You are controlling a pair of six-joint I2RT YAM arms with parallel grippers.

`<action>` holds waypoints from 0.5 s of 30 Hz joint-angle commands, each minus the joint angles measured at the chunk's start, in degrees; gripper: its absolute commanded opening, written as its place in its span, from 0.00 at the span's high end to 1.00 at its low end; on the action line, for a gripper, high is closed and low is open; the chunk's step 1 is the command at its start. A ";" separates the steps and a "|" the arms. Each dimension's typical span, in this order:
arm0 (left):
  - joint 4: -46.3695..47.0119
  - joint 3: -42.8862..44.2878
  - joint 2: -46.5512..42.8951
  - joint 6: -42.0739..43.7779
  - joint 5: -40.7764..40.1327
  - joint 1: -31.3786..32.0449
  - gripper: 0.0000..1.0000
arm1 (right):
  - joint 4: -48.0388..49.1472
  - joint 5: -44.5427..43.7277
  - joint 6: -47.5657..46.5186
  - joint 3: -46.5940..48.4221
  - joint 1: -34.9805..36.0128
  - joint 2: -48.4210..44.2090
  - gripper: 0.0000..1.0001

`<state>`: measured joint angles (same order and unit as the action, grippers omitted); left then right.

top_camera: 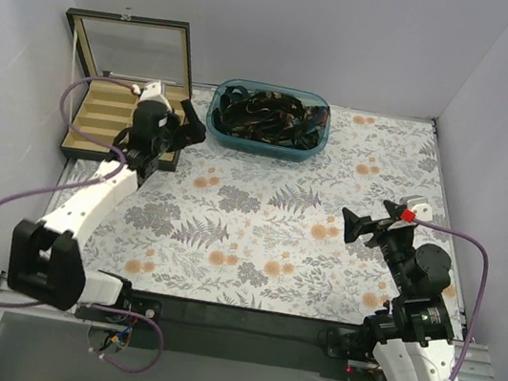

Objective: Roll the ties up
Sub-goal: Grab a tie with the left arm

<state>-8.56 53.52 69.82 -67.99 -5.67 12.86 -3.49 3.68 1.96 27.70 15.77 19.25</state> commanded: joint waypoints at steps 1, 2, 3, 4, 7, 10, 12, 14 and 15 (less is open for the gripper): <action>-0.23 9.30 9.95 -0.22 4.00 0.58 0.02 | 1.38 3.07 1.65 -0.11 0.40 0.79 0.02; -0.23 13.41 12.51 -0.30 4.18 0.58 0.02 | 1.38 3.52 1.47 -0.37 0.40 0.88 0.02; -0.23 15.80 17.66 -0.22 4.00 1.02 0.02 | 1.38 3.70 1.56 -0.54 0.49 0.79 0.02; -0.23 17.83 20.15 0.04 3.83 1.55 0.02 | 1.38 3.96 1.65 -0.63 0.40 0.79 0.02; -0.84 26.79 30.26 2.06 2.51 2.34 0.03 | 1.38 4.57 1.56 -1.07 0.49 1.06 0.02; -2.60 36.55 40.17 4.52 0.50 3.22 0.07 | 1.38 5.80 1.82 -0.81 0.49 1.67 0.02; -3.92 43.55 44.33 6.27 -0.56 3.57 0.10 | 1.20 6.60 1.91 -0.46 0.58 2.02 0.02; -4.97 47.63 50.22 7.51 -1.88 4.27 0.13 | 0.85 7.39 2.35 -0.28 0.49 2.55 0.02; -5.33 49.91 52.15 9.17 -2.41 4.54 0.16 | 0.76 7.57 2.44 -0.19 0.49 2.64 0.02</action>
<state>-11.05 97.91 119.46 -63.22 -5.26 16.56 -3.81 9.26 3.31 27.20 15.94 21.30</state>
